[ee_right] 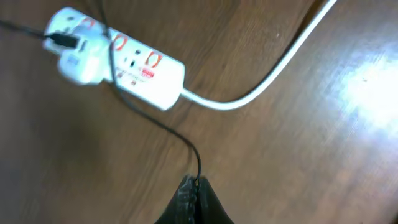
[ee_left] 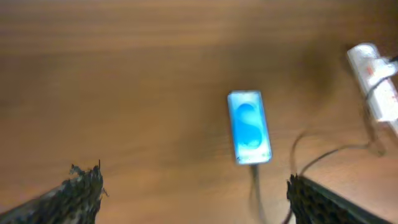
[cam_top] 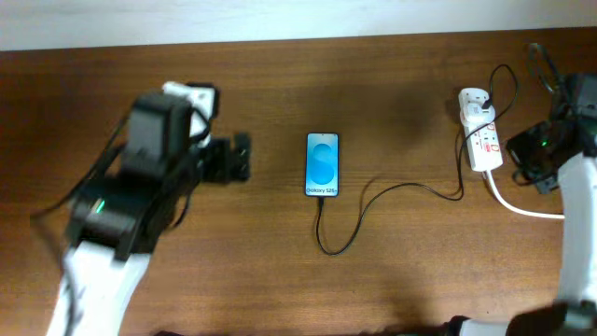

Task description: Plug charger to phone and switch on socket

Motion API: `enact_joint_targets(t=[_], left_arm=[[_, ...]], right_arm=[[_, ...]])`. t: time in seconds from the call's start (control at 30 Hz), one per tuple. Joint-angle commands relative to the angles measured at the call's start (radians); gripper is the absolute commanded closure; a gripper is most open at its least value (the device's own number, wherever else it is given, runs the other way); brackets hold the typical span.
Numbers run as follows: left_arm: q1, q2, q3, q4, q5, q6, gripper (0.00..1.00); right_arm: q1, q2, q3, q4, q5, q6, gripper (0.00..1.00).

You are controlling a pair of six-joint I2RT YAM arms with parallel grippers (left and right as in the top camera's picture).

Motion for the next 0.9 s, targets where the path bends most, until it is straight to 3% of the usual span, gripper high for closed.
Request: enact_joint_targets(t=[0.0,0.23,0.43,0.53,0.87], left_arm=[[-0.004,-0.179,-0.014,-0.109,-0.169,0.019,0.01],[-0.004,-0.494,-0.014,-0.179,-0.184,0.019,0.01],[0.005,-0.611,-0.014,-0.458,-0.184,0.019,0.01],[0.075,-0.664,-0.014,-0.639,-0.184,0.019,0.01],[0.184,-0.74,-0.017,-0.64,-0.184,0.019,0.01]], right_arm=[[-0.063,0.144,0.009,0.072,-0.125,-0.079,0.96],[-0.079,0.441,0.245,0.11,-0.209,-0.101,0.96],[-0.078,0.545,0.331,0.158,-0.209,-0.101,0.96],[-0.077,0.562,0.331,0.227,-0.21,-0.097,0.96],[-0.013,0.649,0.331,0.357,-0.246,-0.043,0.96]])
